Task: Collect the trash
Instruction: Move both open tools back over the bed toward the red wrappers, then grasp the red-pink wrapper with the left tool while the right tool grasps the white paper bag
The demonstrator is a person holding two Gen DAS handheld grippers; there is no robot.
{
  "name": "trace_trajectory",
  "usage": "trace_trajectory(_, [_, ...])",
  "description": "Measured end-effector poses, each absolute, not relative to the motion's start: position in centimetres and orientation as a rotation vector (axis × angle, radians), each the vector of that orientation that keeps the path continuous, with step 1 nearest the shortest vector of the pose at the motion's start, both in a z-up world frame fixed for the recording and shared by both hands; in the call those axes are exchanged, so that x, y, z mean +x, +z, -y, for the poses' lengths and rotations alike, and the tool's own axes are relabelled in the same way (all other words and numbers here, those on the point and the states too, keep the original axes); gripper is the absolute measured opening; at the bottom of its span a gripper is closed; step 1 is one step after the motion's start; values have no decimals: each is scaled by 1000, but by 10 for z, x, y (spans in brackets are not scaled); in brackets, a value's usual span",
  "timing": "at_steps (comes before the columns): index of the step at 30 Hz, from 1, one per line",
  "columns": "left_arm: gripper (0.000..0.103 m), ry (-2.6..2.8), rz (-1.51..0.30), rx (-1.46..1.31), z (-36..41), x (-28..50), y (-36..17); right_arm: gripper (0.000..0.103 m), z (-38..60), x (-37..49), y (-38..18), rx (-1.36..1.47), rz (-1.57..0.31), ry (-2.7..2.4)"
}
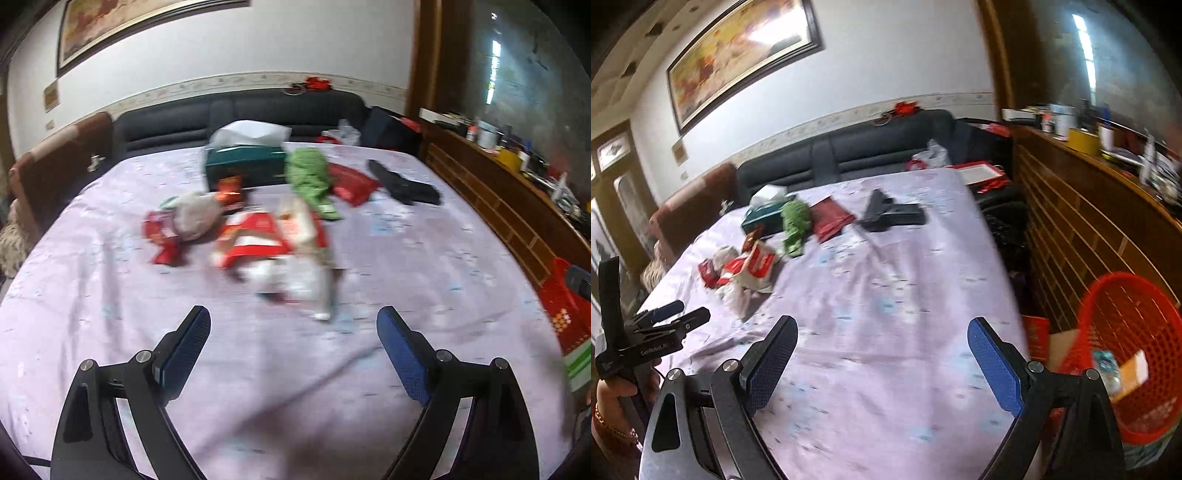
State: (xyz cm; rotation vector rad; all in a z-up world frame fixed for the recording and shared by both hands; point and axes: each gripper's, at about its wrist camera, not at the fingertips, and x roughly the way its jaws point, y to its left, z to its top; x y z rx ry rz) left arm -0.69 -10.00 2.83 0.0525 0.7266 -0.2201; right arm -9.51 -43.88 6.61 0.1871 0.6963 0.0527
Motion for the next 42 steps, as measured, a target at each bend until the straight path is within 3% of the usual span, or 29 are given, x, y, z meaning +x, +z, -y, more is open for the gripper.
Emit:
trace_trajectory(10, [90, -124, -708, -32, 13, 40, 23, 96, 342, -28, 49, 112, -755, 183])
trace_trajectory(21, [90, -82, -750, -17, -17, 110, 12, 95, 267, 49, 31, 122, -816, 277])
trace_trajectory(25, [74, -93, -786, -38, -22, 126, 2, 85, 246, 77, 23, 128, -842, 313])
trace_trajectory(28, [74, -82, -806, -48, -22, 135, -7, 80, 237, 96, 16, 153, -867, 332])
trace_trajectory(30, [63, -101, -832, -71, -22, 140, -10, 71, 233, 106, 9, 161, -881, 318])
trace_trajectory(32, [38, -127, -852, -82, -20, 144, -13, 60, 232, 115, 0, 167, -906, 303])
trace_trajectory(34, [24, -146, -861, -72, -16, 144, -15, 42, 232, 120, -10, 183, -940, 302])
trace_trajectory(35, [17, -151, -851, -67, -15, 143, -14, 39, 233, 120, -14, 192, -952, 309])
trace_trajectory(39, [13, -175, -844, -51, -8, 134, -11, 17, 232, 109, -3, 155, -905, 332])
trace_trajectory(42, [13, -199, -834, -39, 0, 120, -4, 15, 232, 96, 10, 103, -873, 333])
